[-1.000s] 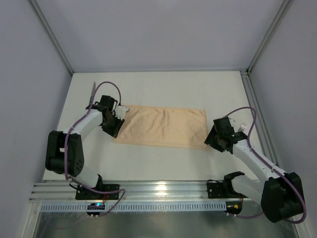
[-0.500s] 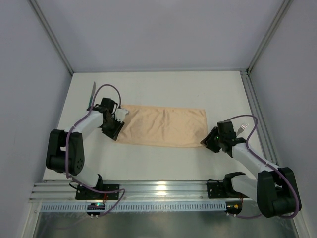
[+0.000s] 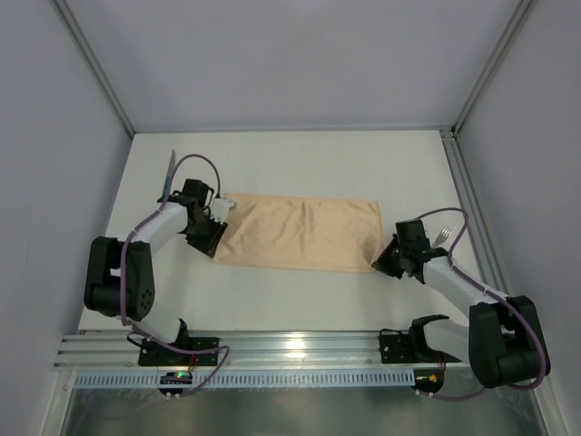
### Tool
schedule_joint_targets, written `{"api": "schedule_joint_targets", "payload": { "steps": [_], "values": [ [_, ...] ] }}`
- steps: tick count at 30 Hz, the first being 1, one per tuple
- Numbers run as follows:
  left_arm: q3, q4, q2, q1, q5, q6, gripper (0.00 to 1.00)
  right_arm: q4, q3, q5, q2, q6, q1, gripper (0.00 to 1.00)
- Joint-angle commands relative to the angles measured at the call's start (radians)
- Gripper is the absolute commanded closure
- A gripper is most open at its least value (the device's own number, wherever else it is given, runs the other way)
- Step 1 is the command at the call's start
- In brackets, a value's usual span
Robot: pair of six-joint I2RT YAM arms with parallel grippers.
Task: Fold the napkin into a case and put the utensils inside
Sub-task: Pick up the rectangle-folded napkin from the center of the board, then fold the rectangle-folded napkin at the center of the board.
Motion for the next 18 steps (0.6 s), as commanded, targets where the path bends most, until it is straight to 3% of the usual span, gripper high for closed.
{"api": "schedule_joint_targets", "payload": {
  "steps": [1,9,18],
  "values": [
    [0.029,-0.008,0.000,0.038,0.071,0.011,0.66,-0.076,0.094,0.076,0.036,-0.055,0.025,0.95],
    [0.040,-0.013,0.055,0.094,0.136,-0.001,0.66,-0.242,0.359,0.263,0.263,-0.128,0.275,0.96],
    [0.026,-0.006,0.095,0.146,0.174,0.000,0.67,-0.336,0.876,0.383,0.599,-0.205,0.634,0.96]
  ]
}}
